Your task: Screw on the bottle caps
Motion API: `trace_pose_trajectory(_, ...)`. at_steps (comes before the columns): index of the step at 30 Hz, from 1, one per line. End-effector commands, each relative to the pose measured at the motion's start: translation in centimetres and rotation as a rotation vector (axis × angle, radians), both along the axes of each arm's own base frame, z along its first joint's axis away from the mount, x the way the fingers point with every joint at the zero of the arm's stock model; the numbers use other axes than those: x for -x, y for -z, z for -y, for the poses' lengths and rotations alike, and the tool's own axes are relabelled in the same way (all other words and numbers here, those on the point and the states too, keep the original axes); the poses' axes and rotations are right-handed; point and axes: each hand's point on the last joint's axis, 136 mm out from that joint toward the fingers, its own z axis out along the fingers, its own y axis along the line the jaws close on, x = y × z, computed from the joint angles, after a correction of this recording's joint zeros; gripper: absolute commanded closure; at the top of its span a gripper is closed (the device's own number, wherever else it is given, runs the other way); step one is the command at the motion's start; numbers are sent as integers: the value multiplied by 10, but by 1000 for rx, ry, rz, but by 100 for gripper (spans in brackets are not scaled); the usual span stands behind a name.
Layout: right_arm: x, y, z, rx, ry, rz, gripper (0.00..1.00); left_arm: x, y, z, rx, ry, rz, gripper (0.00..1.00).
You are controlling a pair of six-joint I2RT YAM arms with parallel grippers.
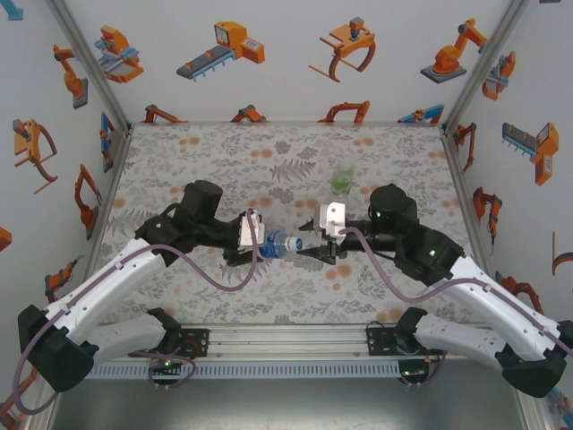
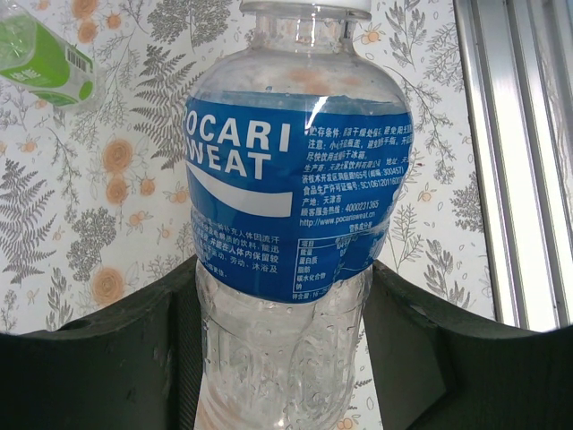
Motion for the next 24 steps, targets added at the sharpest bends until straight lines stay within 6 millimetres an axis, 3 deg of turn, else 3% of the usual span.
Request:
trace_pose_trajectory(1, 11, 13, -3, 23, -73, 17, 51, 6, -11, 2, 27, 36, 4, 100)
trace_pose_trajectory(10, -11, 27, -7, 27, 38, 67, 51, 6, -11, 2, 27, 36, 4, 100)
trace_pose_trajectory(22, -10, 25, -11, 1, 38, 79, 60, 5, -10, 2, 23, 33, 5, 100)
trace_pose_trajectory(24, -10, 25, -11, -1, 39, 69, 65, 5, -10, 2, 23, 30, 5, 100)
